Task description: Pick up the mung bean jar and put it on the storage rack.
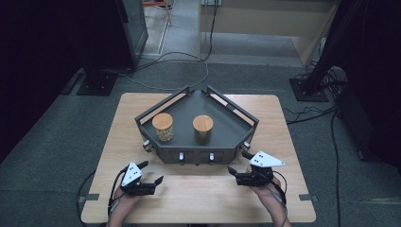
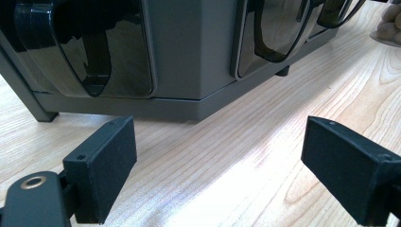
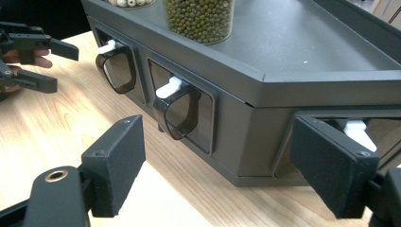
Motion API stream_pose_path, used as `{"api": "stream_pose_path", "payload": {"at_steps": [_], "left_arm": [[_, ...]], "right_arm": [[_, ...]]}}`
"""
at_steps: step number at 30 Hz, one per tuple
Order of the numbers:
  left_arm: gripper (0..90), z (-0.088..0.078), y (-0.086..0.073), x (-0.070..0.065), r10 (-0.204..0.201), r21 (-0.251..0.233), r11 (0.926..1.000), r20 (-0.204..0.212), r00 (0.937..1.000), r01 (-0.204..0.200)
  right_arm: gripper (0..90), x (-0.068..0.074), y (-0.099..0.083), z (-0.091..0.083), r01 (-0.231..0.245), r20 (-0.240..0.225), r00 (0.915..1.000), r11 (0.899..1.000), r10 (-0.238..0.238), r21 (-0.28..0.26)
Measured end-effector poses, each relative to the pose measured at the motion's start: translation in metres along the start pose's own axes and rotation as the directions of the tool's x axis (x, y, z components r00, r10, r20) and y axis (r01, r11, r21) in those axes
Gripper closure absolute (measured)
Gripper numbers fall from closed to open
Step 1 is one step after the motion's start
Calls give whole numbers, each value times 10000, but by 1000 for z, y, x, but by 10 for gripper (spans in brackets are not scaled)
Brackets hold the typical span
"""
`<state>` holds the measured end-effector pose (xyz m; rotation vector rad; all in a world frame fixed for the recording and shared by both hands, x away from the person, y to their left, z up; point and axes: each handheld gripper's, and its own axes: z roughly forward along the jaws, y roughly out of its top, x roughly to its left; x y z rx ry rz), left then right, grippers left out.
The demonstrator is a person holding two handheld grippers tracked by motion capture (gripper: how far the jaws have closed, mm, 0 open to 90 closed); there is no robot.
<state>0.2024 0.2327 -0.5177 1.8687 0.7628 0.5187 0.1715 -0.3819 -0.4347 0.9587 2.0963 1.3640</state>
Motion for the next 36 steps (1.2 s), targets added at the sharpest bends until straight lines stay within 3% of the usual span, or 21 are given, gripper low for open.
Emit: {"api": "stream_pose_path", "payload": {"at_steps": [17,36], "left_arm": [[110,0,0,-1,47,19,10000,-8,10000,-47],[110,0,0,-1,69,22,10000,-17,10000,-69]], "right_arm": [[192,-1,-14,-14,-138,314,9994,9999,140,-78],[176,3,-27,-18,229,714,9972,9997,-235,81]]}}
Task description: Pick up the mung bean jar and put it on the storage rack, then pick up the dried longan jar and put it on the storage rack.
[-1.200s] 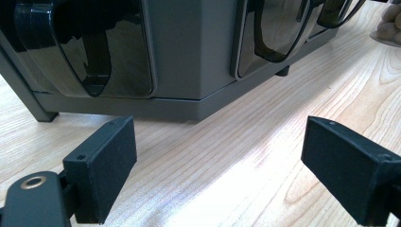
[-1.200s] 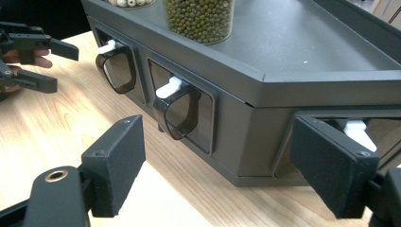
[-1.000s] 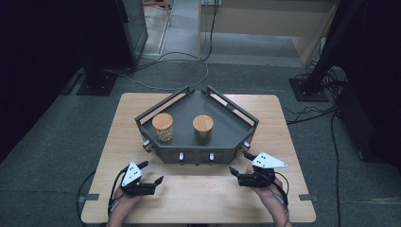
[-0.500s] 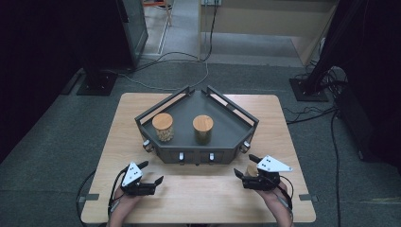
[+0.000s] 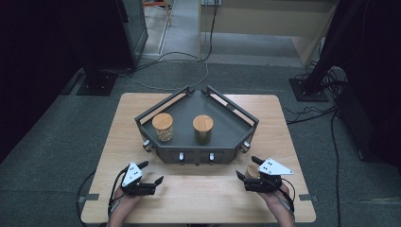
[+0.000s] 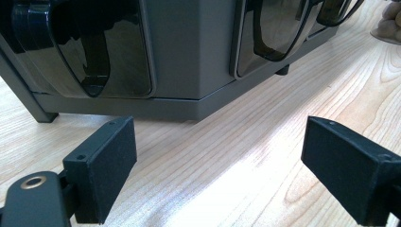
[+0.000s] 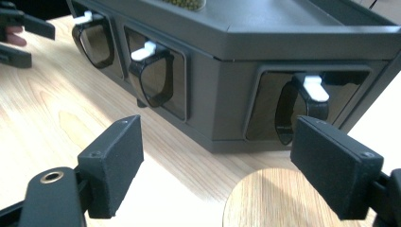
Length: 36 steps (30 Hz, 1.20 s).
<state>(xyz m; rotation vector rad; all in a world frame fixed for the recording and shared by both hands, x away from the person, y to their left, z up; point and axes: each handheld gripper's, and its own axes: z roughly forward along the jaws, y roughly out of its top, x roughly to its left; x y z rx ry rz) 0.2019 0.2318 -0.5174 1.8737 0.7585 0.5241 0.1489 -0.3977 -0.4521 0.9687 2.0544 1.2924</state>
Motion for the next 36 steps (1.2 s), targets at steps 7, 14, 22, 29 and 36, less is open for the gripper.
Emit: {"api": "stream_pose_path", "payload": {"at_steps": [7,14,22,29,36], "left_arm": [[110,0,0,0,4,3,10000,-7,10000,-4],[110,0,0,0,-1,-16,10000,1,10000,1],[110,0,0,0,-24,-20,10000,5,10000,24],[110,0,1,0,-6,47,10000,-11,10000,6],[110,0,0,0,-29,35,10000,1,10000,29]], "right_arm": [[172,0,-8,-2,-104,170,9998,9999,105,-34],[165,1,-12,-2,-115,263,9996,9999,115,-4],[164,2,-18,-4,-184,419,9989,9996,194,-235],[164,1,-21,-11,-191,579,9981,9996,203,-210],[164,-3,-25,-15,-292,658,9974,9995,298,-98]]}}
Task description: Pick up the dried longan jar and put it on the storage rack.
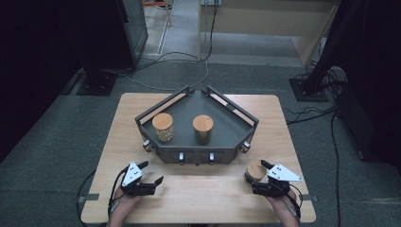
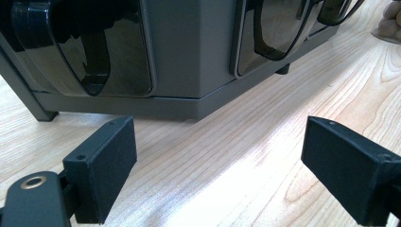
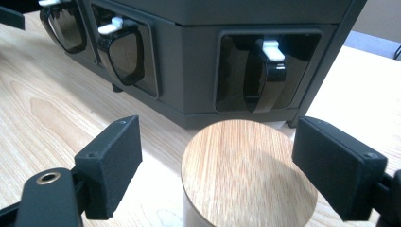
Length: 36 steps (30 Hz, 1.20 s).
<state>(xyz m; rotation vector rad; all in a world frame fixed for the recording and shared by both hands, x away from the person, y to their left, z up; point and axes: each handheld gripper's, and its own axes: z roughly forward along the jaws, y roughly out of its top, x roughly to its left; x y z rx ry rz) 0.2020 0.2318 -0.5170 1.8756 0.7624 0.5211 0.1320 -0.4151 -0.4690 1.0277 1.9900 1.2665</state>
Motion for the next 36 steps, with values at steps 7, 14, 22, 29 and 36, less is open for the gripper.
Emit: {"api": "stream_pose_path", "payload": {"at_steps": [7,14,22,29,36], "left_arm": [[110,0,0,0,17,14,10000,-7,10000,-17],[110,0,0,0,17,12,10000,-10,10000,-17],[110,0,0,0,18,10,10000,-7,10000,-18],[110,0,0,0,42,19,10000,-4,10000,-42],[110,0,0,0,33,18,10000,-6,10000,-33]], "right_arm": [[156,2,-3,1,89,77,9999,9999,-89,93],[156,3,-4,1,76,250,9997,10000,-77,58],[156,3,-6,0,110,425,9990,9999,-112,47],[156,1,-10,-1,-26,562,9984,10000,22,84],[154,3,-14,3,-82,515,9987,9996,67,274]]}}
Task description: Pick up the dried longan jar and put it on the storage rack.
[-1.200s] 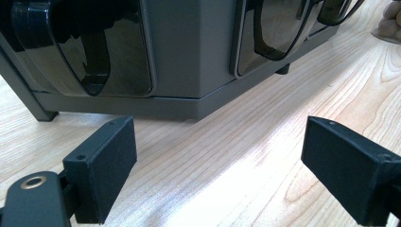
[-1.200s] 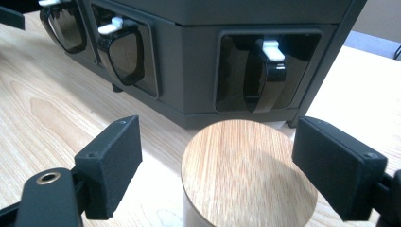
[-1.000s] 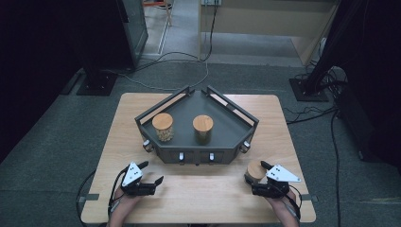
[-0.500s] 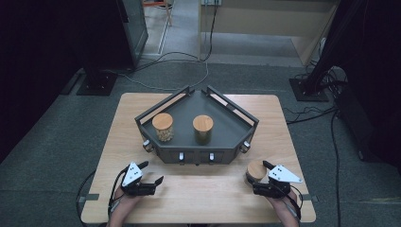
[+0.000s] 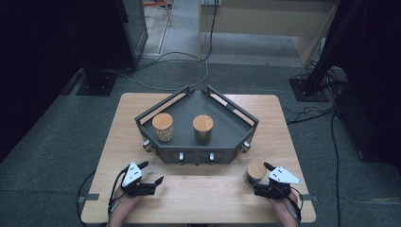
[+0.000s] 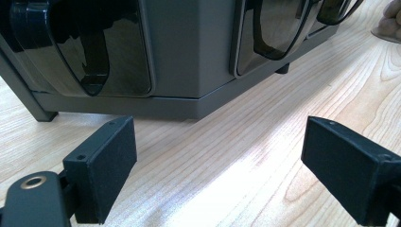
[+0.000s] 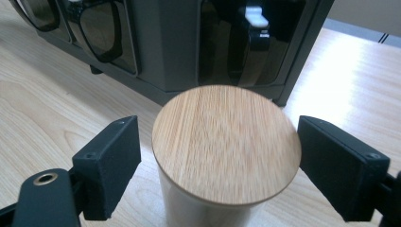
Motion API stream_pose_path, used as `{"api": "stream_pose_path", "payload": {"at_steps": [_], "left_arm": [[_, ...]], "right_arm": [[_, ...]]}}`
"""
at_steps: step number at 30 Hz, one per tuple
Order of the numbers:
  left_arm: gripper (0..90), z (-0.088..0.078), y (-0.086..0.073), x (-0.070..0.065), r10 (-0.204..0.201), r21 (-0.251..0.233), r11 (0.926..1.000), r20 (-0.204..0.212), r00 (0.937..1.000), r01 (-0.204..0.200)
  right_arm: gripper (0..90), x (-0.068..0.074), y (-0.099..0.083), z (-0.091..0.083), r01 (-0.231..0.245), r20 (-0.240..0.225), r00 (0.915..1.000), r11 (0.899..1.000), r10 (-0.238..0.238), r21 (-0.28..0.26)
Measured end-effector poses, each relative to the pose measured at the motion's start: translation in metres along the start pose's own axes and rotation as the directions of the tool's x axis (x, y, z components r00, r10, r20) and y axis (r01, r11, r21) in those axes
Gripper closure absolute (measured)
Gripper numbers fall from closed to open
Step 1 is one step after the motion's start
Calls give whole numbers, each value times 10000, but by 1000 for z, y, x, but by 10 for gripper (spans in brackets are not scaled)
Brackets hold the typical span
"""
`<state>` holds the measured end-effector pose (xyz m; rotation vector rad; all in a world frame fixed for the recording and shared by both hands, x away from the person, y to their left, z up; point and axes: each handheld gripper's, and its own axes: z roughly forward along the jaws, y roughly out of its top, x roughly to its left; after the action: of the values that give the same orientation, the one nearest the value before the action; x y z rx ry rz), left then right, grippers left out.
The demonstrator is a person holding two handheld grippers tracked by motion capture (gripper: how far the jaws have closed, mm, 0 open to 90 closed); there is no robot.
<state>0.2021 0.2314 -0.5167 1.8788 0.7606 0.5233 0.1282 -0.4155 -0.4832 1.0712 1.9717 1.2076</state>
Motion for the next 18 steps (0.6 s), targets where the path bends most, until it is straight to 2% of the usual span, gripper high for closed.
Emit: {"api": "stream_pose_path", "payload": {"at_steps": [4,8,15,18], "left_arm": [[110,0,0,0,12,-2,10000,6,10000,-12],[110,0,0,0,-1,-4,10000,4,10000,1],[110,0,0,0,18,-1,10000,1,10000,-18],[110,0,0,0,12,-2,10000,6,10000,-12]], "right_arm": [[154,-1,-3,1,-81,11,10000,10000,81,49],[155,-1,-7,3,78,60,10000,9998,-79,167],[162,-1,-13,8,-107,129,9999,9991,102,416],[190,0,-11,10,31,152,9999,9985,-40,553]]}}
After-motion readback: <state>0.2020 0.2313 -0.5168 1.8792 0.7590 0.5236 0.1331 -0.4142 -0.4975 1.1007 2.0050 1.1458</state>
